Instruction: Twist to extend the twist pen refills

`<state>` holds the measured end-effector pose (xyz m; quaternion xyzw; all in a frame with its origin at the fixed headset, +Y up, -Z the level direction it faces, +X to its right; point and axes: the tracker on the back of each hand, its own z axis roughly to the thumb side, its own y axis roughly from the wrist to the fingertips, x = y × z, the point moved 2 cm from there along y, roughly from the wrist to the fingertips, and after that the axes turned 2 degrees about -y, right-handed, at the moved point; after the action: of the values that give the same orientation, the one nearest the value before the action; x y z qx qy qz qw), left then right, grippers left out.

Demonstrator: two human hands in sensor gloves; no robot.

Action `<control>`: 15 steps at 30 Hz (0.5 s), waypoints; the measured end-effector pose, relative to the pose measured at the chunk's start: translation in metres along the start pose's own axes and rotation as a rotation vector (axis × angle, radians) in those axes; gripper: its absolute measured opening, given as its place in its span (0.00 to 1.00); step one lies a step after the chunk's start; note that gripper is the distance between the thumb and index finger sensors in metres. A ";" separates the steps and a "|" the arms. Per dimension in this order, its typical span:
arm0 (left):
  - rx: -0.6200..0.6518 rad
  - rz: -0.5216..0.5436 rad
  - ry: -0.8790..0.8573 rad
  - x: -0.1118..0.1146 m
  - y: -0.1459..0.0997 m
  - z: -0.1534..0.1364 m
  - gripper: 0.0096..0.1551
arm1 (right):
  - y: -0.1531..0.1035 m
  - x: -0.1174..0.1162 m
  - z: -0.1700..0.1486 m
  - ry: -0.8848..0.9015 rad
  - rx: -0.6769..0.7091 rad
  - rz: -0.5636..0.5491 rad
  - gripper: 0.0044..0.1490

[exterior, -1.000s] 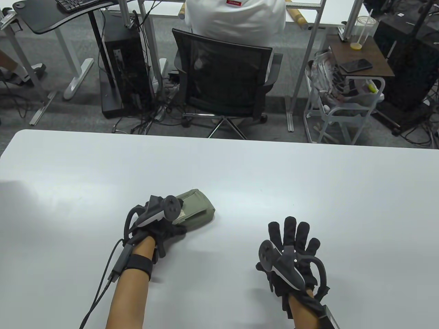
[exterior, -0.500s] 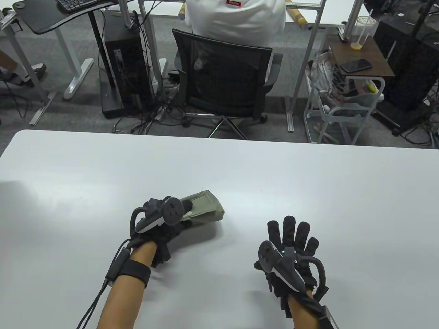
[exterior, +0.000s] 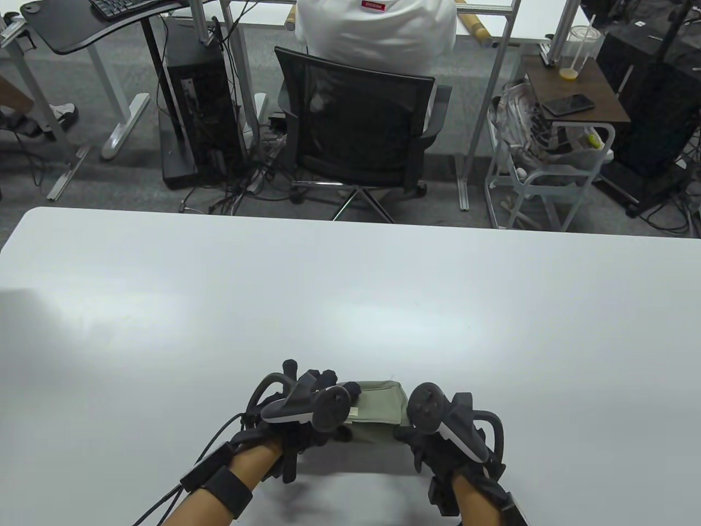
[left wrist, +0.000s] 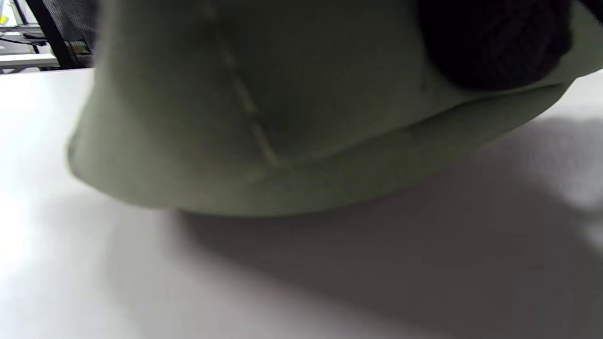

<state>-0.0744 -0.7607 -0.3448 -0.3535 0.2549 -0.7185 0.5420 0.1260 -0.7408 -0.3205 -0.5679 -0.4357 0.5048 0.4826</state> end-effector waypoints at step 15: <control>-0.087 0.156 -0.062 -0.015 0.011 -0.014 0.27 | 0.006 -0.031 0.016 -0.068 -0.102 0.056 0.25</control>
<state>-0.0765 -0.7496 -0.3648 -0.3778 0.2956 -0.6511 0.5881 0.1069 -0.7707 -0.3224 -0.5862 -0.4609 0.5141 0.4238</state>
